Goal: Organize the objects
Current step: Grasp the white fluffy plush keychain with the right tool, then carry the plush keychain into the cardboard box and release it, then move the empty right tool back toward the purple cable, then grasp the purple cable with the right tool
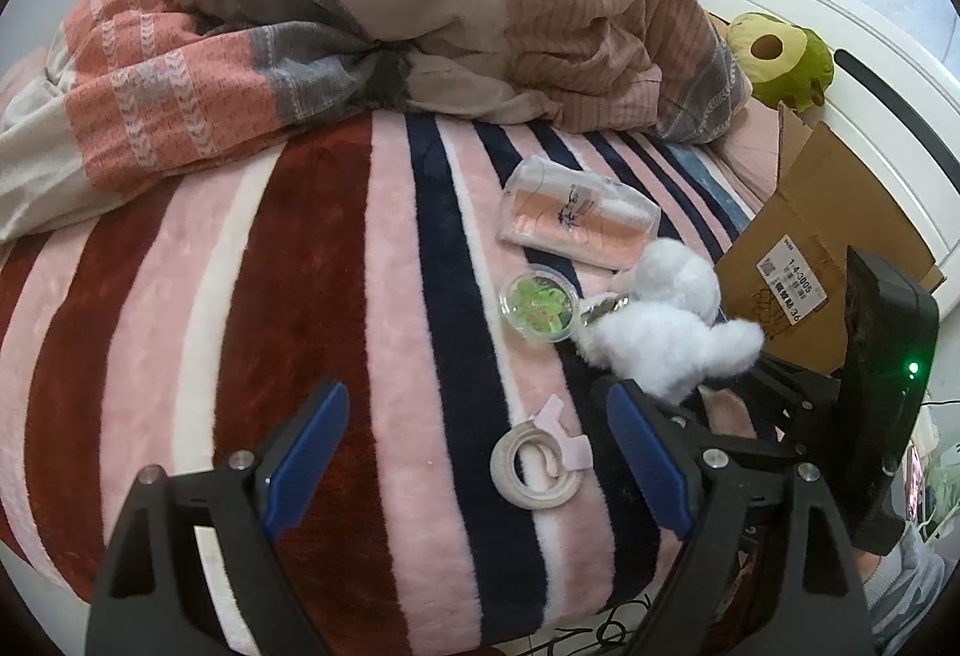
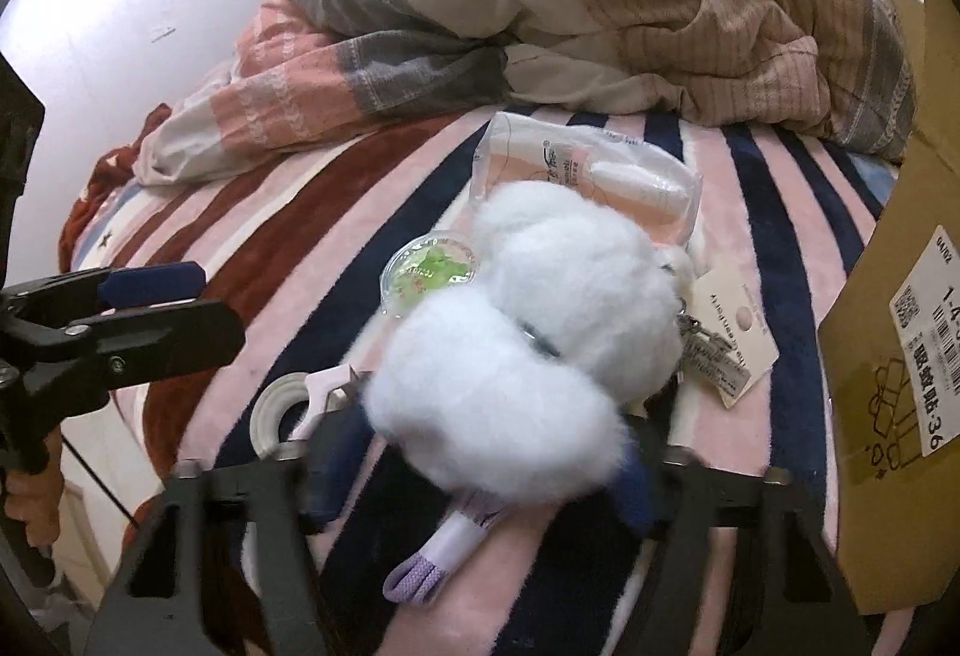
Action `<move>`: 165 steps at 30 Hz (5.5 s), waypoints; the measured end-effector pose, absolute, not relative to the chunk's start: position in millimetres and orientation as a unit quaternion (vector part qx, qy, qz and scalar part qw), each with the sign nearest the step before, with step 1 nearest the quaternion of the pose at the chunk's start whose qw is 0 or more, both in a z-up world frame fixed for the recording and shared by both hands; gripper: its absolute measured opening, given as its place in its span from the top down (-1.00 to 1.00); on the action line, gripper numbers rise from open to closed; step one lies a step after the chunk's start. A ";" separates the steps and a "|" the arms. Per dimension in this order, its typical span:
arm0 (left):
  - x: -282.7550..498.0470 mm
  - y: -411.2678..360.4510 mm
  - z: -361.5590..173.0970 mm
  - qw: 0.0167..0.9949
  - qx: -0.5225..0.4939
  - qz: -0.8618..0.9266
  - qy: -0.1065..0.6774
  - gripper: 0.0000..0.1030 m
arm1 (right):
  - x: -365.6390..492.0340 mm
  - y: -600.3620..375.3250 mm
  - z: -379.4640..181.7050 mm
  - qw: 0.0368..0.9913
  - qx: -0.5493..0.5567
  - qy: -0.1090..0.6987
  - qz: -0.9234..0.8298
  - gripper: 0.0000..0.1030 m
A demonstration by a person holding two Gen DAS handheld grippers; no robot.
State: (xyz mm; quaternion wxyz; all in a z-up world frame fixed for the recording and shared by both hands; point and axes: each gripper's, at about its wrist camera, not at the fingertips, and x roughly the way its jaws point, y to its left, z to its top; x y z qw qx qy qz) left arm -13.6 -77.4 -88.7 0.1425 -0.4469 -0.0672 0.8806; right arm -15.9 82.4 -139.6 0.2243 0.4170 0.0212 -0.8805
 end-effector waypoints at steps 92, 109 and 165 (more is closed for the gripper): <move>-41.3 230.1 102.4 0.316 -0.372 0.862 0.135 -0.48 | -9.7 301.9 49.7 0.244 0.292 -0.002 -0.925 0.17; -69.7 242.6 47.7 0.322 -0.459 0.824 0.084 -0.48 | -36.8 309.8 6.3 0.243 0.414 0.057 -0.875 0.09; -2.3 -72.0 -73.6 0.157 -0.458 0.872 -0.075 -0.68 | 21.1 102.7 -145.0 0.227 0.468 0.097 -0.849 0.80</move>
